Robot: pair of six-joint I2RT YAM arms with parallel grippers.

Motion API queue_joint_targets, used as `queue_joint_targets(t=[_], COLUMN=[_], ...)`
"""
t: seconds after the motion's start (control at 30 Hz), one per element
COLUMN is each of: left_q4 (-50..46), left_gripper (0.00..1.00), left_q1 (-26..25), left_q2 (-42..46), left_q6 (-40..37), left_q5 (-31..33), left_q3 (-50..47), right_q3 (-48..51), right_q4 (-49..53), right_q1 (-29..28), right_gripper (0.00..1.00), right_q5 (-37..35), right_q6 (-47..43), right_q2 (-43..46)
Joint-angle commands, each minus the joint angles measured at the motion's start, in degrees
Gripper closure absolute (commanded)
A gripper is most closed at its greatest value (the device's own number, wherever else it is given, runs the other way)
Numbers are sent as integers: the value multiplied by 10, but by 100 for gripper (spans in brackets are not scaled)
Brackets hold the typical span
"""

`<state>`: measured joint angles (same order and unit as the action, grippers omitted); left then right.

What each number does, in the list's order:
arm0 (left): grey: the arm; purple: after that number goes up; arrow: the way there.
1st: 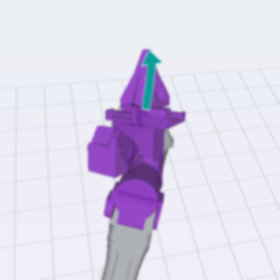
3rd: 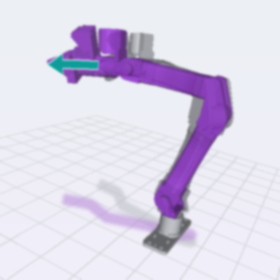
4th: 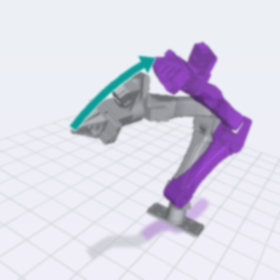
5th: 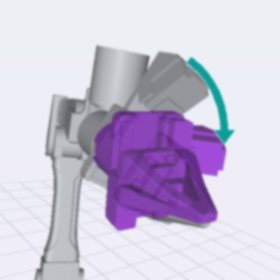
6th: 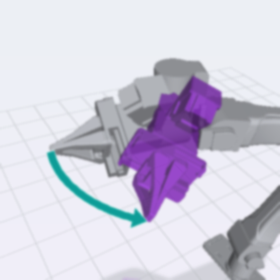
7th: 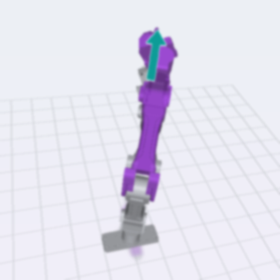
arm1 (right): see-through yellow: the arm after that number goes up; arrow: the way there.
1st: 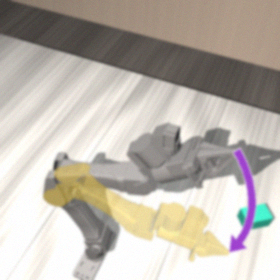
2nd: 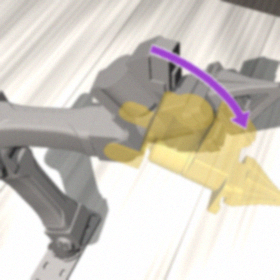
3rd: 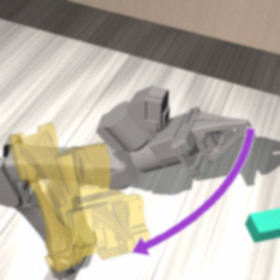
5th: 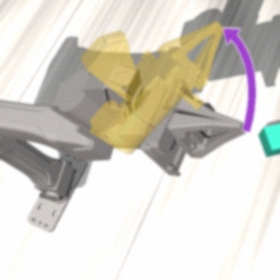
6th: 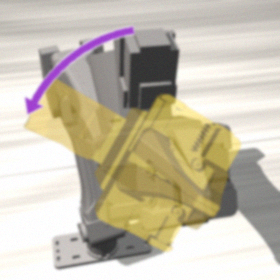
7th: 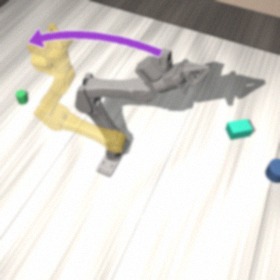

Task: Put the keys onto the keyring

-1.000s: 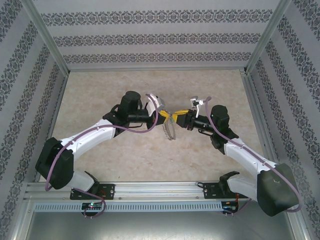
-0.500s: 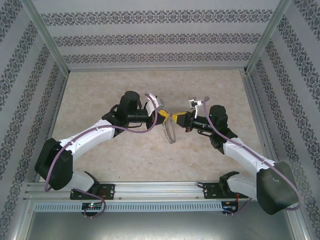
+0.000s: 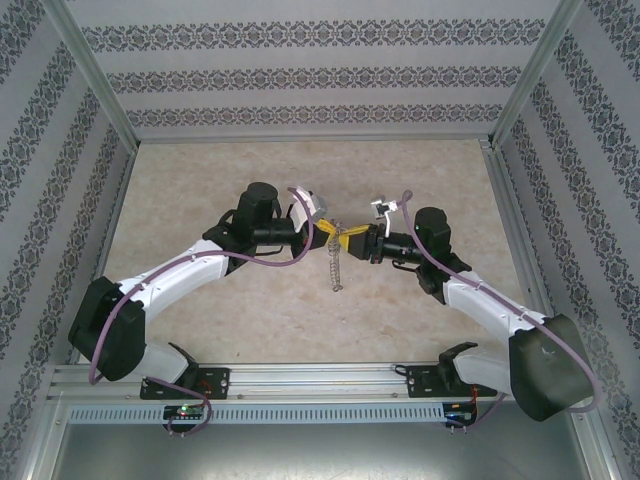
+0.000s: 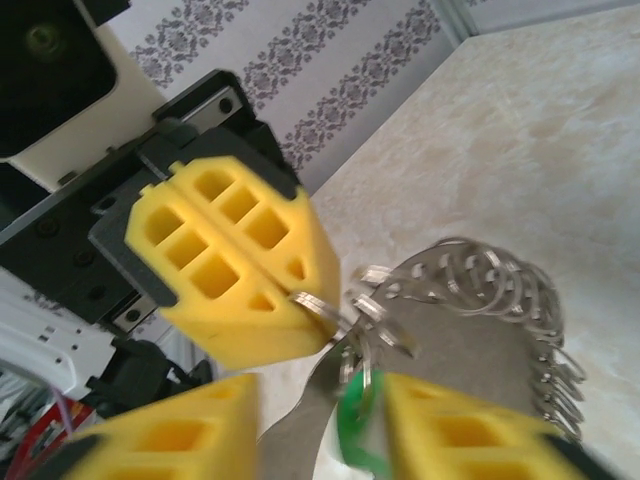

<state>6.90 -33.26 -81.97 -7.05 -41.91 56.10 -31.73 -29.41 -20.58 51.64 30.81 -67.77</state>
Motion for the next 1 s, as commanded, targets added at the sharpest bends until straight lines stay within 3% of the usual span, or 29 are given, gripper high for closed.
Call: queue_joint_targets(t=[0.0,0.23,0.43,0.97], left_q4=[41,25,13,-6], left_gripper=[100,100,100,100], left_q1=[5,6,8,12], left_q2=[22,25,23,7], left_q6=[1,-5,-8,-5], left_q5=[-8,-19,-40,-83], left_q3=[6,11,23,46], right_q3=[6,2,-8,-24], right_q4=[-15,-14,-33,-66], right_q1=[30,62,46,25], right_gripper=[52,52,53,52], right_q5=[30,42,79,64], right_q6=[12,20,17,9], right_q2=[28,62,32,-15])
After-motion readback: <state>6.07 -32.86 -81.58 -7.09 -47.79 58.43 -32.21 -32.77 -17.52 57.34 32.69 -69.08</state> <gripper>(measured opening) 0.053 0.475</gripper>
